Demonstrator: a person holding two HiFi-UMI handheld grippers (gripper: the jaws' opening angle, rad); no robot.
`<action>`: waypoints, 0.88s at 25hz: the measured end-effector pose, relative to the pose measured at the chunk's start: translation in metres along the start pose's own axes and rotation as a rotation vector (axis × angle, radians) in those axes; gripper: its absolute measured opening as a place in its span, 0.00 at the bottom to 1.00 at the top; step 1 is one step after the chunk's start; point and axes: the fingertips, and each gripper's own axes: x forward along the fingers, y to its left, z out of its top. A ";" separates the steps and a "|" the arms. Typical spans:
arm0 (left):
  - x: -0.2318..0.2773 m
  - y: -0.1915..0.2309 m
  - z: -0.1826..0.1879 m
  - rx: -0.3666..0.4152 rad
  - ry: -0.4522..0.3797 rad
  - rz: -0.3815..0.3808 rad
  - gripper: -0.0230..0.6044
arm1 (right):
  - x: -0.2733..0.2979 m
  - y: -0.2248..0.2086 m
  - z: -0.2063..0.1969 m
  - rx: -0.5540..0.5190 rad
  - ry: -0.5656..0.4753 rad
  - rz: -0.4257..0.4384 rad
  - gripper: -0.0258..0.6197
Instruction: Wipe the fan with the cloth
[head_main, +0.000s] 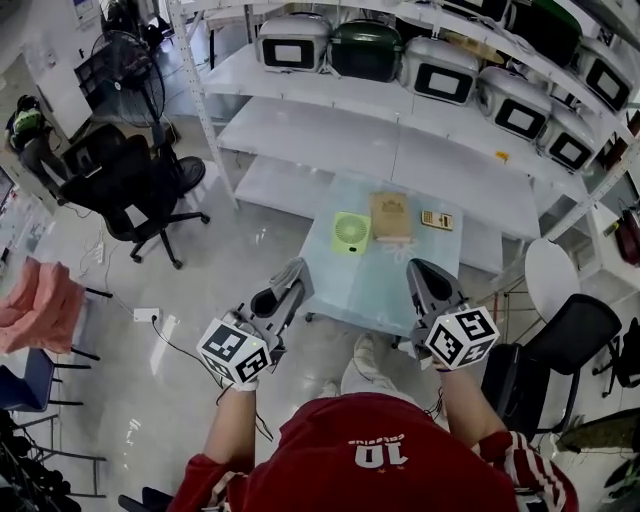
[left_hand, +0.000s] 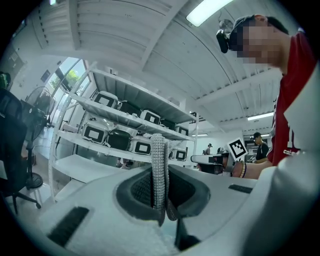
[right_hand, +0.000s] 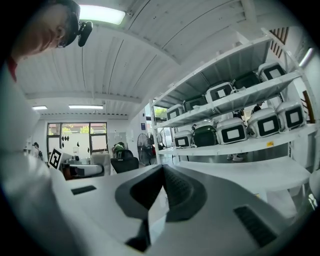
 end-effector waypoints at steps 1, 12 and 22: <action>0.001 0.002 -0.001 -0.003 -0.001 0.006 0.08 | 0.004 0.000 0.000 0.004 -0.001 0.009 0.05; 0.053 0.023 0.000 0.021 0.015 0.006 0.08 | 0.048 -0.035 0.010 0.018 -0.042 0.064 0.05; 0.123 0.041 -0.024 0.016 0.085 -0.041 0.08 | 0.083 -0.092 -0.009 0.026 0.004 0.065 0.05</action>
